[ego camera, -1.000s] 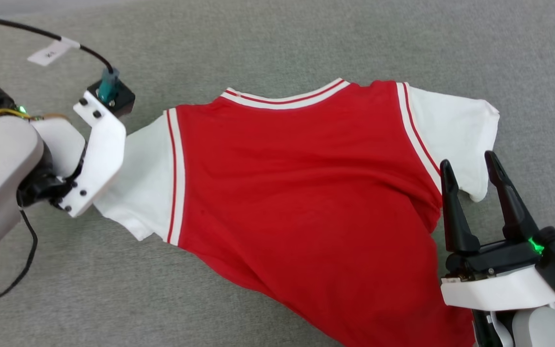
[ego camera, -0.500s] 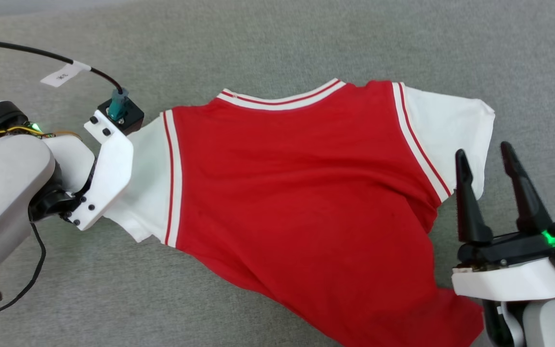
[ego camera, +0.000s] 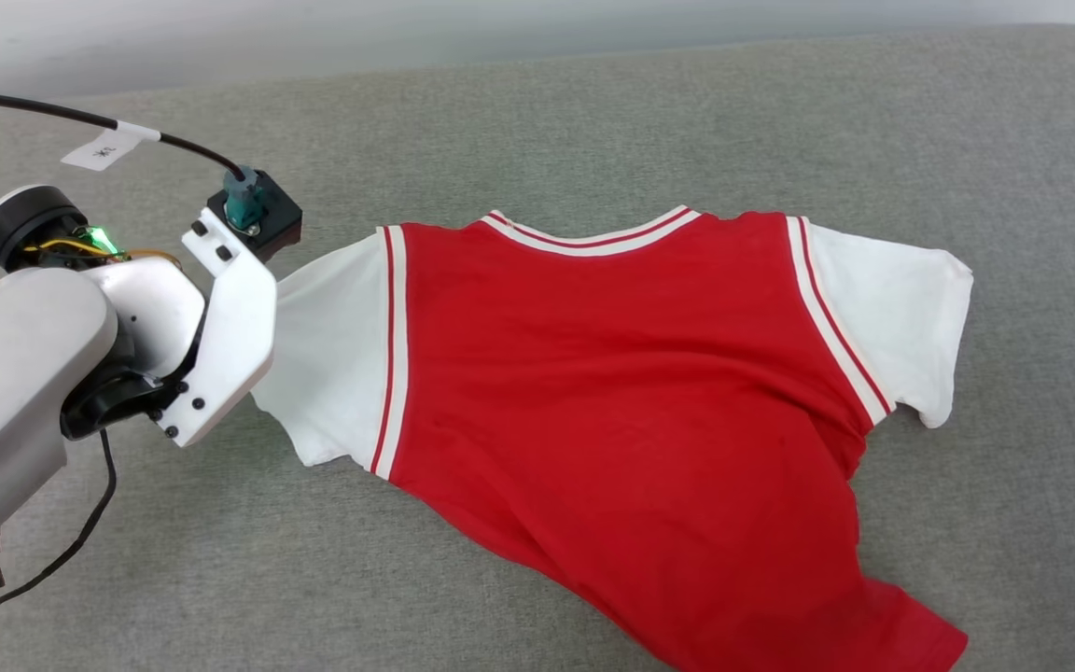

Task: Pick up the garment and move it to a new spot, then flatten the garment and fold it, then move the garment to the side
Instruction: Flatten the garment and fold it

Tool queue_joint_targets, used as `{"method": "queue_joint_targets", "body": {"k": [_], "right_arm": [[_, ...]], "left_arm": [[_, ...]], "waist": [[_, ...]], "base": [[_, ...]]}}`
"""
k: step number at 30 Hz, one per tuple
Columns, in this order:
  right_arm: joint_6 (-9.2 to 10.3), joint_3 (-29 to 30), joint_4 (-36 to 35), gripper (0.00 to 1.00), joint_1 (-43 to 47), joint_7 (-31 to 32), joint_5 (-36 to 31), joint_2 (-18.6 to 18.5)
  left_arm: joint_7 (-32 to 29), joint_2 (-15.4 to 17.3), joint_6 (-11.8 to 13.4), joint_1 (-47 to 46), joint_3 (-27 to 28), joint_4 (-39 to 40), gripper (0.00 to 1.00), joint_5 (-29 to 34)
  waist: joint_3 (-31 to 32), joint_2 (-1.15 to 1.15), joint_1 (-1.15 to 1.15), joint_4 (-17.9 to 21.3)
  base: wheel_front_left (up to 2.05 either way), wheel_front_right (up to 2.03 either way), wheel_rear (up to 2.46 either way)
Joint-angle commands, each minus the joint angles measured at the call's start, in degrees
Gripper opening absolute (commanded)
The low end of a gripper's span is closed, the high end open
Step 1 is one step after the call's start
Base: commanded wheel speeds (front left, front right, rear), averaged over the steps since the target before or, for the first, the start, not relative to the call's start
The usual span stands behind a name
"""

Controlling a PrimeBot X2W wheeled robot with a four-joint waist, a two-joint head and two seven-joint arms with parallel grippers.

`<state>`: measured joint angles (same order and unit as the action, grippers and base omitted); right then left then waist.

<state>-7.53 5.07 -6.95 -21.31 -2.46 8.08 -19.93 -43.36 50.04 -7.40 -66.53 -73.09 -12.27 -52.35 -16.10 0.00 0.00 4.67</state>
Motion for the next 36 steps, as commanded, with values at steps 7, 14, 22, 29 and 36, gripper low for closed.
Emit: {"method": "queue_joint_targets", "body": {"k": [7,14,22,29,36], "right_arm": [[0.07,-13.52,6.03,1.00,-10.41,32.91,15.69,-17.75],[0.07,-23.95,7.91,1.00,-17.61,55.20,28.96,-28.89],[0.07,-26.03,13.67,1.00,-23.50,70.63,35.45,-31.34],[0.07,-22.26,19.95,1.00,-23.51,71.13,35.11,-26.28],[0.07,-23.90,23.49,1.00,-19.04,69.48,34.56,-22.52]], "left_arm": [[1.77,-1.10,0.38,-0.48,0.43,0.99,0.00,0.99],[2.74,-2.37,0.32,-2.44,0.58,1.78,0.00,2.42],[3.99,-4.16,0.21,-5.67,0.60,2.72,0.00,4.41],[4.63,-5.14,0.09,-7.68,0.35,3.97,0.00,5.64],[5.28,-4.78,0.07,-9.04,0.29,4.64,0.00,6.21]], "waist": [[-1.83,0.00,0.00,-1.52],[-5.14,0.00,0.00,-3.40],[-10.43,0.00,0.00,-6.69],[-14.35,0.00,0.00,-8.44],[-16.50,0.00,0.00,-8.78]], "base": [[0.00,0.00,0.00],[0.00,0.00,0.00],[0.00,0.00,0.00],[0.00,0.00,0.00],[0.00,0.00,0.00]]}}
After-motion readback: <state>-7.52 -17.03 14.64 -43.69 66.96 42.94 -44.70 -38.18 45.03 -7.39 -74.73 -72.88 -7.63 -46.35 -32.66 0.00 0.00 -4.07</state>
